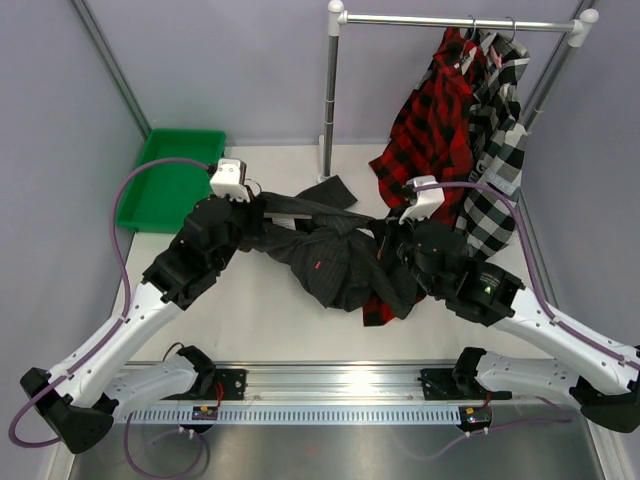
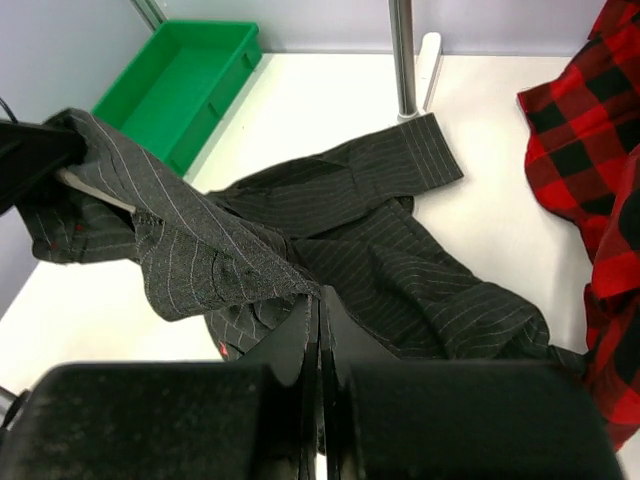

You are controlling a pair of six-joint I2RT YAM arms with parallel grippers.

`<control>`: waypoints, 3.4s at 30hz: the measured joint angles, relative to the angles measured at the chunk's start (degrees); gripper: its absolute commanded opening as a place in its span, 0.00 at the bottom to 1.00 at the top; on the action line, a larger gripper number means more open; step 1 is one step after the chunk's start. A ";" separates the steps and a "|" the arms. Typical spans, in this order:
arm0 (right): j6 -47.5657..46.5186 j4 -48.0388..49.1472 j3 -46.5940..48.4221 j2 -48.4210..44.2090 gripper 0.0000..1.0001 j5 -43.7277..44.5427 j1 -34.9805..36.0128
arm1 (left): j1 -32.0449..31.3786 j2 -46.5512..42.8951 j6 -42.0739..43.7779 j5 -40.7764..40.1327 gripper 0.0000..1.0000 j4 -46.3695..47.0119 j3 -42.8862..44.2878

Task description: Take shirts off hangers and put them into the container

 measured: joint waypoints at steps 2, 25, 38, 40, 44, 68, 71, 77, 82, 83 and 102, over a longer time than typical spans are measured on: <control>-0.63 -0.39 0.02 0.46 0.01 -0.28 -0.09 | 0.00 0.00 0.02 -0.02 0.00 -0.04 0.00; -11.06 -13.11 26.16 22.14 0.64 -6.16 4.76 | 1.01 1.86 1.11 -6.27 0.00 -3.61 -0.02; -11.06 -16.06 29.99 32.65 0.42 -5.01 5.01 | 1.03 1.86 1.31 -7.43 0.00 -3.96 -0.02; -11.17 -16.00 29.99 32.70 0.29 -4.50 5.01 | 1.11 1.81 1.31 -7.61 0.00 -4.33 -0.02; -11.23 -15.85 29.99 32.81 0.08 -3.37 5.01 | 1.11 1.73 1.31 -7.58 0.00 -4.57 -0.02; -6.64 -11.76 16.20 19.61 0.00 1.33 -0.31 | 0.28 0.31 0.37 -4.94 0.00 -1.84 -0.04; -6.16 -11.37 14.73 18.25 0.00 1.01 -1.16 | 0.15 -0.20 0.35 -3.91 0.00 -0.90 -0.63; -5.57 -10.60 12.39 15.80 0.00 -1.22 -3.80 | -0.09 -0.48 0.35 -2.29 0.00 0.13 -1.11; -5.05 -9.81 9.94 13.57 0.00 -2.21 -4.72 | -0.15 -1.90 0.33 -1.09 0.00 2.01 -2.71; -4.81 -9.46 9.22 13.33 0.00 -2.51 -4.76 | -0.17 -2.29 0.35 -0.85 0.00 2.08 -3.06; -1.16 -1.42 -3.89 12.46 0.00 -9.14 -6.14 | -0.15 -6.03 1.09 2.03 0.00 3.67 -6.60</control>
